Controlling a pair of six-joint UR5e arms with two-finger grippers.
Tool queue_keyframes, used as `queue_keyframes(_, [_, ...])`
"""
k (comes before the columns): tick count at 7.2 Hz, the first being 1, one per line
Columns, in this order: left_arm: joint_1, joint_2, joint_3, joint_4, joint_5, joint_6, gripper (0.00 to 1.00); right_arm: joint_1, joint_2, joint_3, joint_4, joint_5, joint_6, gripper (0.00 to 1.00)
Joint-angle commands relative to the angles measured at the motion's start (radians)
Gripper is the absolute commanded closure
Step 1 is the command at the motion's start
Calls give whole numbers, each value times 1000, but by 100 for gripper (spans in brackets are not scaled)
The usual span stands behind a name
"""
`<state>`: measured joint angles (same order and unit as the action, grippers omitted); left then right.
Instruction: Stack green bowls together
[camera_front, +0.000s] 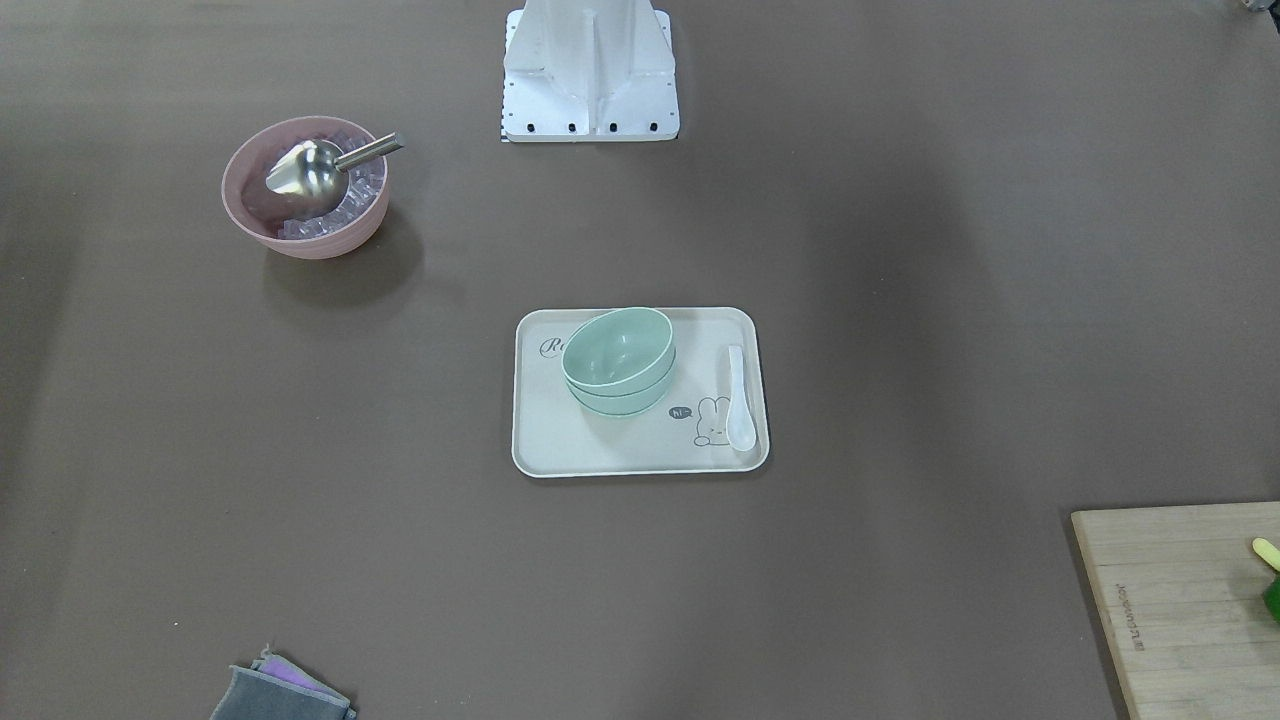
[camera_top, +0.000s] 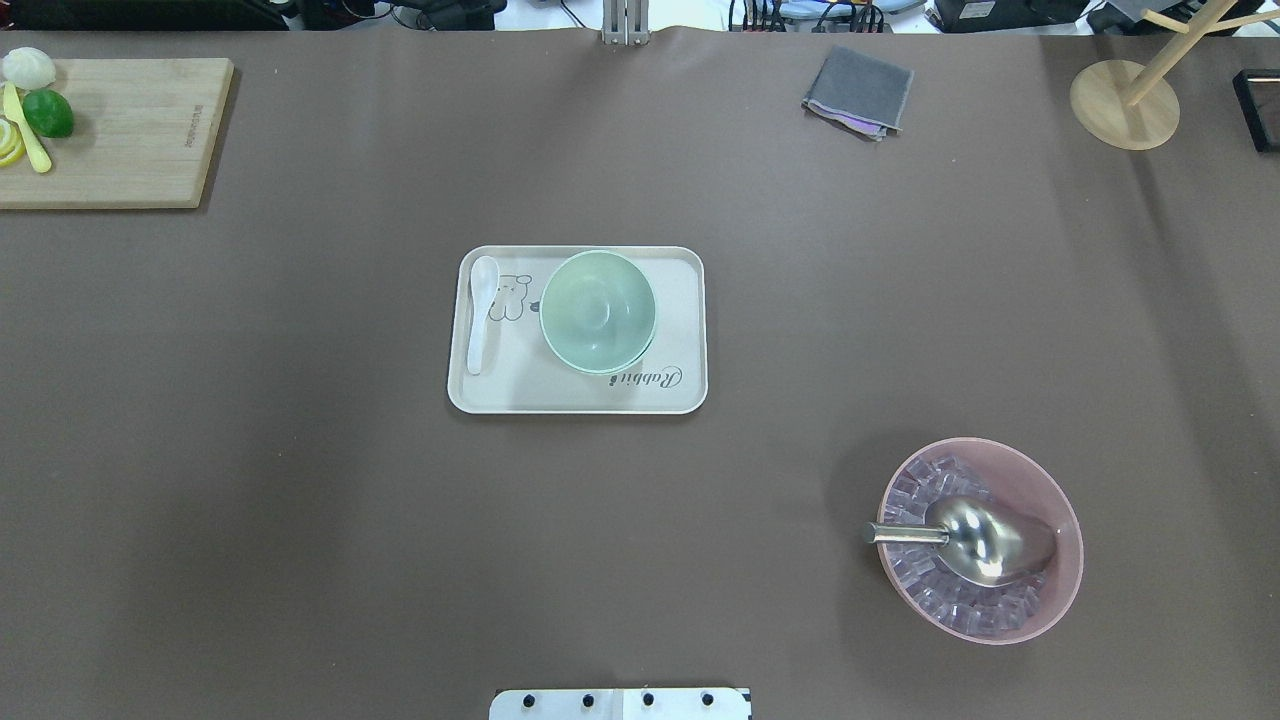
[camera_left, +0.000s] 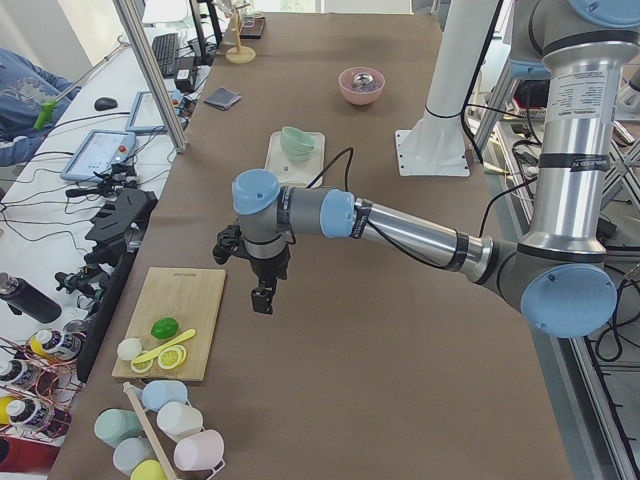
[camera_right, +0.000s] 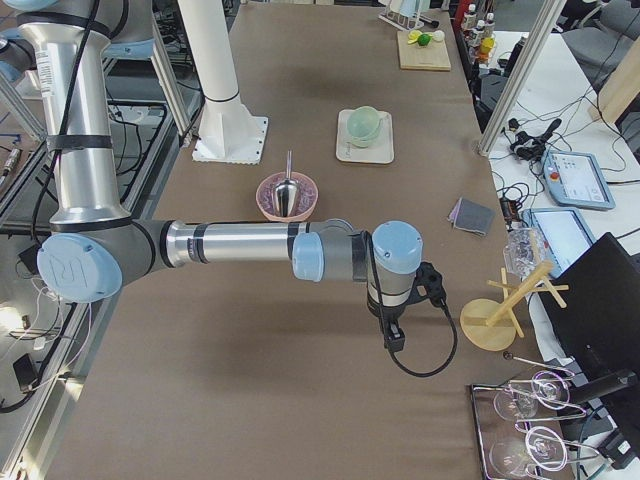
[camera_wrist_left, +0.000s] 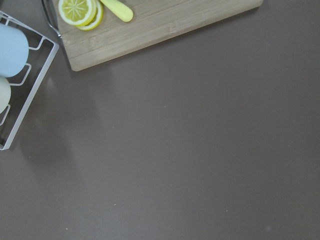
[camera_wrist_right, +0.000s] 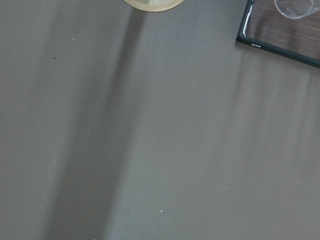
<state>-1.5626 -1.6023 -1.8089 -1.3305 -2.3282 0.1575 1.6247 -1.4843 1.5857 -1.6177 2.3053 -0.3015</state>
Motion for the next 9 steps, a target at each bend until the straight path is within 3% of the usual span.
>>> queue_keyframes(1, [-63, -5, 57, -1, -117, 17, 2, -16, 10, 0, -4, -9, 8, 0])
queue_keyframes(4, [-65, -12, 74, 5, 15, 84, 2, -32, 9, -1, -4, -10, 8, 0])
queue_keyframes(9, [-63, 1, 65, 2, 6, 91, 2, -39, 1, 5, -4, -1, 12, 0])
